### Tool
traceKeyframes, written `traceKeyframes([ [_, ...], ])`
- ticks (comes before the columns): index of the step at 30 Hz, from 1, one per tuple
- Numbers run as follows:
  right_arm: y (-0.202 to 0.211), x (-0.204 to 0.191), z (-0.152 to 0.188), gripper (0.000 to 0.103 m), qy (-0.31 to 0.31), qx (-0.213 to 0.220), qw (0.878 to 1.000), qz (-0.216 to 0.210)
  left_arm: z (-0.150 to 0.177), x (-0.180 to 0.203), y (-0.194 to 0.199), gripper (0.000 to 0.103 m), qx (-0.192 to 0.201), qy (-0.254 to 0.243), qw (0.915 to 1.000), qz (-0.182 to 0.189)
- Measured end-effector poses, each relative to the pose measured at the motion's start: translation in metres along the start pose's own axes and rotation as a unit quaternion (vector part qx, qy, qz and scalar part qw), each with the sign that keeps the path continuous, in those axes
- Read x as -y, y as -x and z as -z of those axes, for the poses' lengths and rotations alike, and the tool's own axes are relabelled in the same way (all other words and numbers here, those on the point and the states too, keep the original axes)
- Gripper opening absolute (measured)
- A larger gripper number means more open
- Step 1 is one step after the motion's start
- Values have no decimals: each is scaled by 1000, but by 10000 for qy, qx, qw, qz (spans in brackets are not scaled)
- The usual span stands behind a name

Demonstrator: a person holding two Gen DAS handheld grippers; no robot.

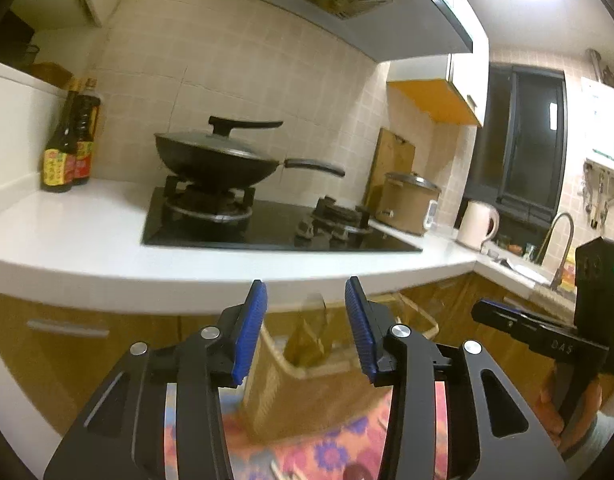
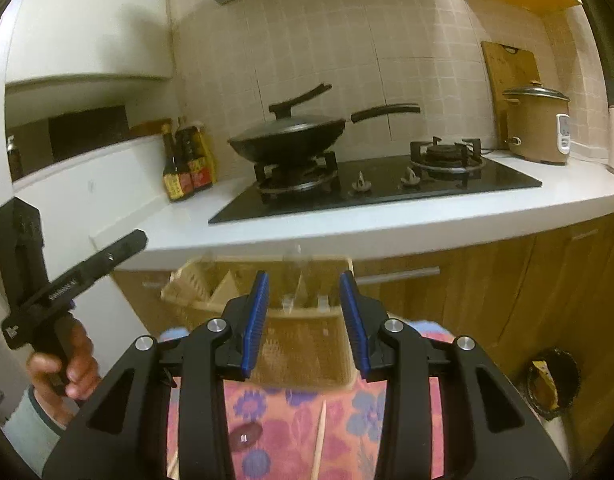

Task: Organize utensils
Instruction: 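Grasp a wooden chopstick with the left tool while the right tool grasps another chopstick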

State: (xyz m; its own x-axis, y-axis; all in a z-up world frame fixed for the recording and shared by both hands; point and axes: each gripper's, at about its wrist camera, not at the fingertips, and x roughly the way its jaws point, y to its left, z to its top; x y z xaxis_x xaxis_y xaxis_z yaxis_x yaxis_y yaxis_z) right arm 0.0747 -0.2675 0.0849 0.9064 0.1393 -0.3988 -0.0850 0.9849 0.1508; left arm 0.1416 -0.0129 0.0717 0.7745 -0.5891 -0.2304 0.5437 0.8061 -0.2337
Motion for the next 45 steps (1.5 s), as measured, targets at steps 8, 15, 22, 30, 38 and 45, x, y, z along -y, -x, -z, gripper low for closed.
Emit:
traceKeyframes([
  [8, 10, -4, 49, 33, -129, -805, 9967, 52, 45, 10, 25, 40, -1245, 20, 9899, -678],
  [15, -5, -12, 104, 33, -176, -1747, 9844, 76, 106, 17, 20, 40, -2603, -14, 9625, -759],
  [22, -17, -6, 143, 33, -364, -2011, 9789, 84, 143, 20, 14, 38, -3228, 13, 9429, -822],
  [30, -13, 9, 142, 33, -718, -1814, 9807, 112, 151, 31, 2, 32, -3494, -321, 9284, -1222],
  [38, -19, 5, 144, 33, -571, -2028, 9773, 203, 148, 36, -8, 14, -3462, -684, 9223, -1574],
  [45, -50, -4, 135, 33, -290, -3028, 9515, 459, 140, 25, -10, 12, -3656, -568, 9196, -1320],
])
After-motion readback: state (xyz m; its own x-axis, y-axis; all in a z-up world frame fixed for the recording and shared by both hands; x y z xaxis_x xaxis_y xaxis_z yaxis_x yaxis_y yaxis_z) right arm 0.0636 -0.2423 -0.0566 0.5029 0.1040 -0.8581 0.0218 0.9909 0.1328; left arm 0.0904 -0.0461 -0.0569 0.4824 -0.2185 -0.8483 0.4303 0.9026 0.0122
